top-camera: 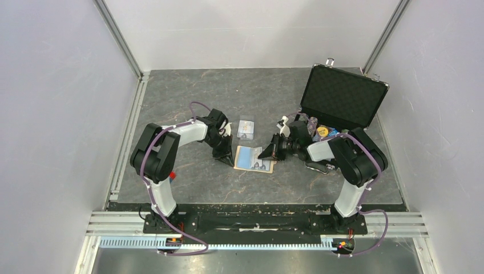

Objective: Put the credit cards into the card holder
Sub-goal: Insert the credit card into the card holder, then turn over the card slot in the card holder.

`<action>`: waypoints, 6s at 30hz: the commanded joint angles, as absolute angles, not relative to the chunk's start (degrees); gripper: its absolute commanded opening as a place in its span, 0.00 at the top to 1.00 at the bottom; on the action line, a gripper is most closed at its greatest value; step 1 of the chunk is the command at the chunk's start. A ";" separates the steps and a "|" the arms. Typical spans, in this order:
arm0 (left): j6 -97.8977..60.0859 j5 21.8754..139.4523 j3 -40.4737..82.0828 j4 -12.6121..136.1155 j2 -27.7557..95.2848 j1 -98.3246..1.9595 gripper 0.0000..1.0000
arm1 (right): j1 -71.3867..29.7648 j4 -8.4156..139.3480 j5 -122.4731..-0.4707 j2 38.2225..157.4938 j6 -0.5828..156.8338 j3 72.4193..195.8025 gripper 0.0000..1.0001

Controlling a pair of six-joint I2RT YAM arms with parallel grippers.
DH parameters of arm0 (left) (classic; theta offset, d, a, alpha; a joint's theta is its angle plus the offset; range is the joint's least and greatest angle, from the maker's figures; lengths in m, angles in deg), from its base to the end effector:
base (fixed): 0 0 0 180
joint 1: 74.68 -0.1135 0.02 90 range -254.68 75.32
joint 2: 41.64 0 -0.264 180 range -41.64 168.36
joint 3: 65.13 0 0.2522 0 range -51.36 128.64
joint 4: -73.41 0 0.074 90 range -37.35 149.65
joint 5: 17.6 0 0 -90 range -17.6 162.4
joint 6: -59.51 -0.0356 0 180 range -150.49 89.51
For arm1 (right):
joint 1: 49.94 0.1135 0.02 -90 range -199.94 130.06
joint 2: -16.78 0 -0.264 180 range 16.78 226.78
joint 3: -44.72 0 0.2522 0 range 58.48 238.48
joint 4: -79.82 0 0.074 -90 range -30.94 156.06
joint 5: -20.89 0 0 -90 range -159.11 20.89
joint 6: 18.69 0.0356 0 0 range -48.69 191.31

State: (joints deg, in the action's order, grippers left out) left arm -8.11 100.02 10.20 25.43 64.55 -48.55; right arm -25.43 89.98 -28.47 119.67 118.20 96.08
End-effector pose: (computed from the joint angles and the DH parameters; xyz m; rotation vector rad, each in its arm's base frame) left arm 0.2895 -0.1604 0.1341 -0.1710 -3.0103 0.7965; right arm 0.2739 0.1504 0.1066 0.0744 2.5180 1.4022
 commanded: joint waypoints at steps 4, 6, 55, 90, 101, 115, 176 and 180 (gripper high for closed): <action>-12.82 99.83 11.03 24.84 65.85 -47.70 0.98 | -24.15 94.22 -28.57 121.78 118.34 97.85 1.00; -12.74 100.16 11.12 24.85 65.86 -47.54 0.98 | -23.52 94.57 -28.93 122.01 118.34 97.76 1.00; -11.05 99.67 14.68 22.00 65.60 -44.71 0.98 | -15.55 79.28 -31.66 123.33 116.43 108.59 0.70; -1.69 108.26 17.47 28.64 65.18 -47.44 0.63 | -15.80 48.84 -40.33 118.66 94.61 119.96 0.79; 0.36 104.71 16.62 29.94 67.23 -47.36 0.56 | -15.77 49.72 -44.18 122.95 90.52 119.07 0.97; 1.69 101.27 18.24 29.76 69.00 -44.27 0.52 | -16.79 46.92 -43.37 124.58 87.41 119.71 1.00; -5.85 91.89 43.84 14.55 74.12 -54.65 0.44 | -29.75 47.77 -28.95 128.66 95.52 138.98 0.52; -7.09 92.93 45.34 14.30 77.57 -54.53 0.51 | -29.35 48.77 -27.98 131.45 96.81 140.83 0.53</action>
State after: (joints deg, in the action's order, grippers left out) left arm -1.58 95.78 42.26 19.79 74.23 -55.31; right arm -29.62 46.86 -30.24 129.26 94.73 137.43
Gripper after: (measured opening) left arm 0.542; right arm 0.474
